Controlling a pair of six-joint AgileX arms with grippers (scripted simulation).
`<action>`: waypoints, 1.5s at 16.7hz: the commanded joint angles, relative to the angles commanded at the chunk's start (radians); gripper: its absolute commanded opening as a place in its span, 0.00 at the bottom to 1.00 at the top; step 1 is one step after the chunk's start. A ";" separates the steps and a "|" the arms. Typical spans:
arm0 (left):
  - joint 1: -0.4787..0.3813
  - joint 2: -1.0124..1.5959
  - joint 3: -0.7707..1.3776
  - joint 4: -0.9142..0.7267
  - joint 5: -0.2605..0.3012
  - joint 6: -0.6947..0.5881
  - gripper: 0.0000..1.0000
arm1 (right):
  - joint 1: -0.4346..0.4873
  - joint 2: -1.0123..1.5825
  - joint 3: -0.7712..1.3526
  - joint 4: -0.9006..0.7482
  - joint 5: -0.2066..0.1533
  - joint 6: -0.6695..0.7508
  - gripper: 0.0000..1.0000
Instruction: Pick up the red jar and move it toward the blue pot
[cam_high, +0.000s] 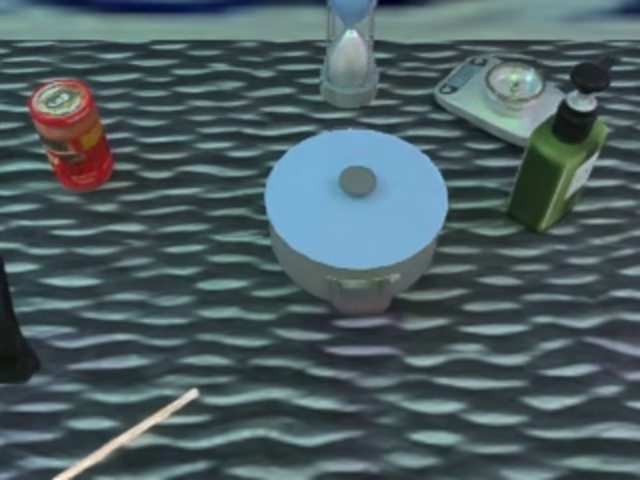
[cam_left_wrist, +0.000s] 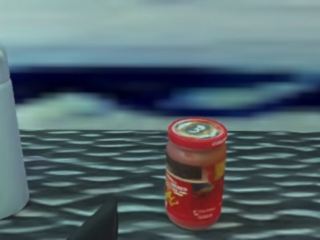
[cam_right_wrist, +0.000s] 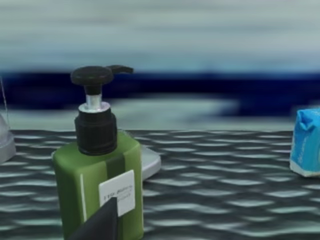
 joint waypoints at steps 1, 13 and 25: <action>0.000 0.000 0.000 0.000 0.000 0.000 1.00 | 0.000 0.000 0.000 0.000 0.000 0.000 1.00; -0.009 0.591 0.549 -0.372 0.069 0.184 1.00 | 0.000 0.000 0.000 0.000 0.000 0.000 1.00; 0.005 1.808 1.747 -1.073 0.146 0.574 1.00 | 0.000 0.000 0.000 0.000 0.000 0.000 1.00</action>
